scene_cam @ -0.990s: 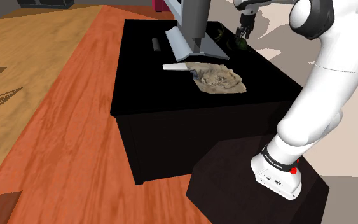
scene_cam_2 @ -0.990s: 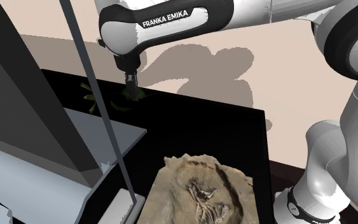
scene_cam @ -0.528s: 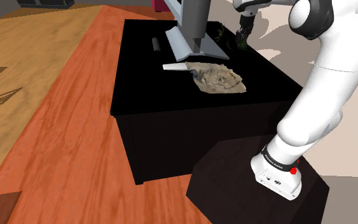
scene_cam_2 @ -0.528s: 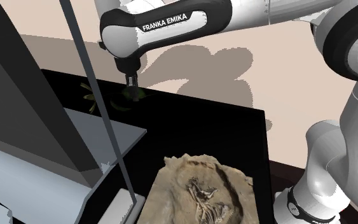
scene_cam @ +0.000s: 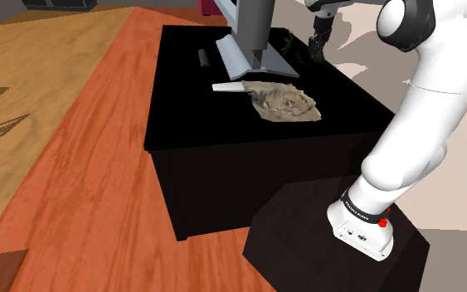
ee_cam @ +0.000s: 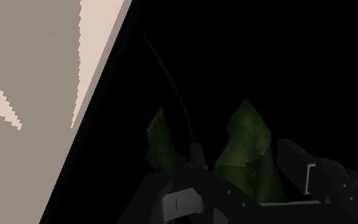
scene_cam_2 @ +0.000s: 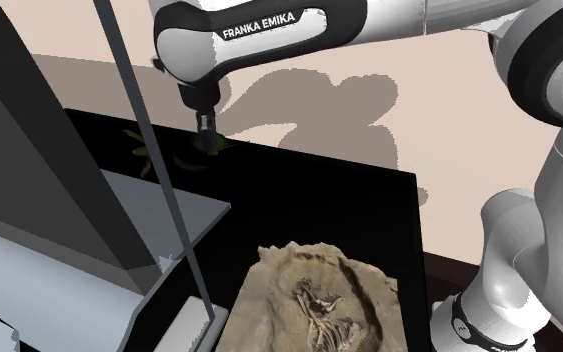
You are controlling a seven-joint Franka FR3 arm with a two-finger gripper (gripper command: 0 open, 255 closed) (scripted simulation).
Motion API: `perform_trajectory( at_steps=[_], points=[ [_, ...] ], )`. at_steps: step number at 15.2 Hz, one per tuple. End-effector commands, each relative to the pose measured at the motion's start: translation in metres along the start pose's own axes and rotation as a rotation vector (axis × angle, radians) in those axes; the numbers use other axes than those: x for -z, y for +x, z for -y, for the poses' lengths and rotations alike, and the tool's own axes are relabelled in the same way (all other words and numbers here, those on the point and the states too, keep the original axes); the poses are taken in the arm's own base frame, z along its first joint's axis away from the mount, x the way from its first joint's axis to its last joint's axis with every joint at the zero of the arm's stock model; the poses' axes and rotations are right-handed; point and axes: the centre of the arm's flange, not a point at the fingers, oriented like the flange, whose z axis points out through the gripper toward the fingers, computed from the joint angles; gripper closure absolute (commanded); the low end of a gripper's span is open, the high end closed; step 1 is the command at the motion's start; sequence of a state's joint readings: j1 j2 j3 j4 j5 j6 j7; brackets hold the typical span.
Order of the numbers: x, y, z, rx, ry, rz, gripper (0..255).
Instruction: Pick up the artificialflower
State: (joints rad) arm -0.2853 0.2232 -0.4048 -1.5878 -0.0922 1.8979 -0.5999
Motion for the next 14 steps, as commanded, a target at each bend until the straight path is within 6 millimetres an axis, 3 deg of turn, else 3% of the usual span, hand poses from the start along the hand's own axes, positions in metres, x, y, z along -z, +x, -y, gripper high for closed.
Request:
perform_trajectory(
  at_steps=[1, 12, 14],
  points=[
    [0.009, -0.001, -0.001, 0.000, 0.000, 0.000, 255],
    [0.066, -0.002, -0.013, 0.000, 0.000, 0.000, 255],
    [0.067, -0.002, -0.013, 0.000, 0.000, 0.000, 255]
  ],
)
